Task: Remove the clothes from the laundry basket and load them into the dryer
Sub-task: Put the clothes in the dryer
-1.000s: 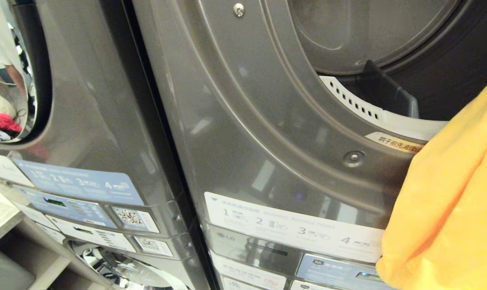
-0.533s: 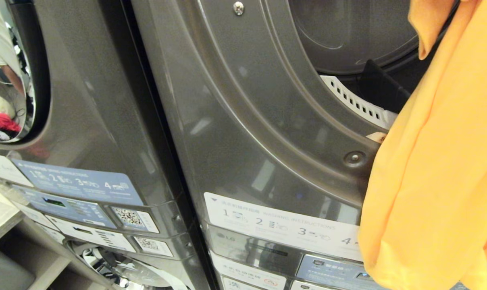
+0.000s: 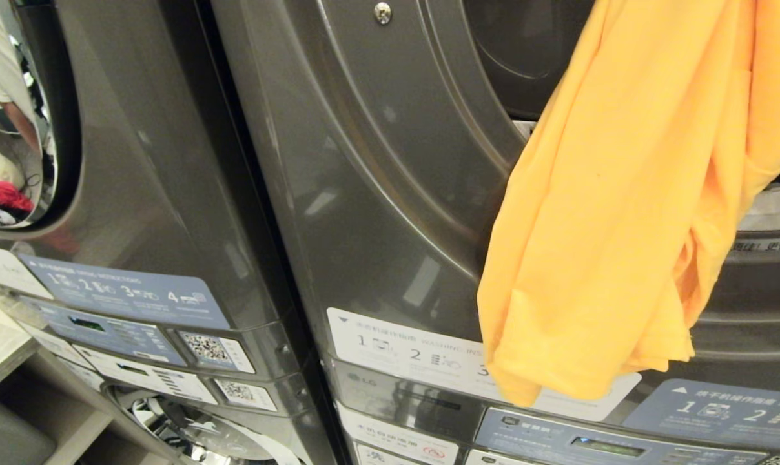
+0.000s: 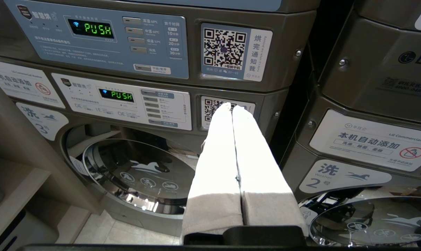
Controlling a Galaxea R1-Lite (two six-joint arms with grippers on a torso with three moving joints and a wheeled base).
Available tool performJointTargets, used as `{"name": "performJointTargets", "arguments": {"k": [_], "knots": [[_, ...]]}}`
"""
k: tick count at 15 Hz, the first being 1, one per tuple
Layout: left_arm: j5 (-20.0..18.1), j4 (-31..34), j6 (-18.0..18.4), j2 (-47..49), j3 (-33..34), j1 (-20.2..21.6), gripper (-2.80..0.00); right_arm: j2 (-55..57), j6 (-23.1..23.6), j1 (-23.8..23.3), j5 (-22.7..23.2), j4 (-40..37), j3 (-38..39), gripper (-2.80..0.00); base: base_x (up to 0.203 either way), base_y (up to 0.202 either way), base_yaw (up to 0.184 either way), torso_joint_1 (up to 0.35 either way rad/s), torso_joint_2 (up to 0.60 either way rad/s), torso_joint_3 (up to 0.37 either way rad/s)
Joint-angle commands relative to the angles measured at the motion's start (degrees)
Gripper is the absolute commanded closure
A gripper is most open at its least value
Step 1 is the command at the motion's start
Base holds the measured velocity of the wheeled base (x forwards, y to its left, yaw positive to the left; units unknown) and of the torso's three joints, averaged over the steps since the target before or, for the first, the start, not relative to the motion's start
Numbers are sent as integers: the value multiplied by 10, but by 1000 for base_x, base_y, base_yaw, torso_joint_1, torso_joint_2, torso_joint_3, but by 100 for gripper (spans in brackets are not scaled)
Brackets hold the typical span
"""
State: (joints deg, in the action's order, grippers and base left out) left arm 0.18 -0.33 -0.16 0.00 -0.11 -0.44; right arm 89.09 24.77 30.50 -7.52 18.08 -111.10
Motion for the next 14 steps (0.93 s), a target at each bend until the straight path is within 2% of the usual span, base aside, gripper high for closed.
{"name": "performJointTargets", "arguments": {"k": [1, 3, 5, 8, 10, 12, 14], "knots": [[0, 0, 0, 1, 0, 0, 0, 33, 18, 2, -38, 4, -13, 0, 0, 0, 0, 0, 0, 0], [1, 0, -1, 1, 0, 0, 0, 27, 46, 2, -114, 5, -14, 0, 0, 0, 0, 0, 0, 0], [1, 0, -1, 1, 0, 0, 0, 25, 52, 2, -173, 19, -14, 0, 0, 0, 0, 0, 0, 0], [1, 0, -1, 1, 0, 0, 0, 53, 61, 0, -248, 94, -12, 0, 0, 0, 0, 0, 0, 0], [1, 0, -1, 1, 0, 0, 0, 67, 76, -2, -258, 112, -12, 0, 0, 0, 0, 0, 0, 0], [1, 0, -1, 1, 0, 0, 0, 87, 115, -5, -247, 120, -12, 0, 0, 0, 0, 0, 0, 0], [1, 0, -1, 1, 0, 0, 0, 102, 119, -6, -233, 126, -12, 0, 0, 0, 0, 0, 0, 0]]}}
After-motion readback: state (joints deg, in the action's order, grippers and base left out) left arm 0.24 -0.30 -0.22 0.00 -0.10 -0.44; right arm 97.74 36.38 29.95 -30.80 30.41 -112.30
